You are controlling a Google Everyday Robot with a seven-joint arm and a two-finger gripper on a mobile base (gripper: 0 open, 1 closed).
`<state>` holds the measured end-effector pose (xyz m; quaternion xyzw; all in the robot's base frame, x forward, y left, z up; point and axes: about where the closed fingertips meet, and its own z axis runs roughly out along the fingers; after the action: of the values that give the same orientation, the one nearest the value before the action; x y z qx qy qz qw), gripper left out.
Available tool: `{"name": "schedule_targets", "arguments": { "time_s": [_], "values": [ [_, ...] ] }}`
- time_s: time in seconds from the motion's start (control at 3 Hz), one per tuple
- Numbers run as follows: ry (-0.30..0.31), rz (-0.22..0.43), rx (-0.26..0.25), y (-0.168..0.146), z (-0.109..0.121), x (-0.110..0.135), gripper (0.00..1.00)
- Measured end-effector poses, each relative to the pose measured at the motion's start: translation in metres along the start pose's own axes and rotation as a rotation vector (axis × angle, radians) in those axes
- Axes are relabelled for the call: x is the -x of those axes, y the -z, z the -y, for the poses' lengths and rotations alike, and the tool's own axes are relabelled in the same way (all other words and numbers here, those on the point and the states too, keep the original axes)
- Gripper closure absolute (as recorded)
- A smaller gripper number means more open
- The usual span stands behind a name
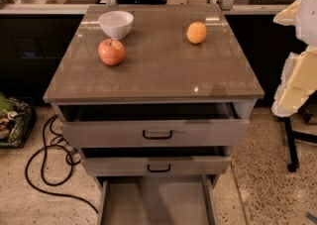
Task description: Close bottom drawer
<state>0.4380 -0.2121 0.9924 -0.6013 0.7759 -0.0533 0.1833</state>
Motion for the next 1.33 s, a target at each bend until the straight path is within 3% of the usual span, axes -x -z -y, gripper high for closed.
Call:
{"name": "schedule_targets", "arguments": {
  "time_s": [0.67, 1.0, 1.33],
  "values": [
    [0.022, -0.002, 0.011, -0.013, -0.004, -0.005, 0.00],
    [0.099, 0.013, 0.027, -0.035, -0.022, -0.013, 0.00],
    [0.195, 0.017, 0.072, -0.059, -0.060, -0.028, 0.00]
  ]
}}
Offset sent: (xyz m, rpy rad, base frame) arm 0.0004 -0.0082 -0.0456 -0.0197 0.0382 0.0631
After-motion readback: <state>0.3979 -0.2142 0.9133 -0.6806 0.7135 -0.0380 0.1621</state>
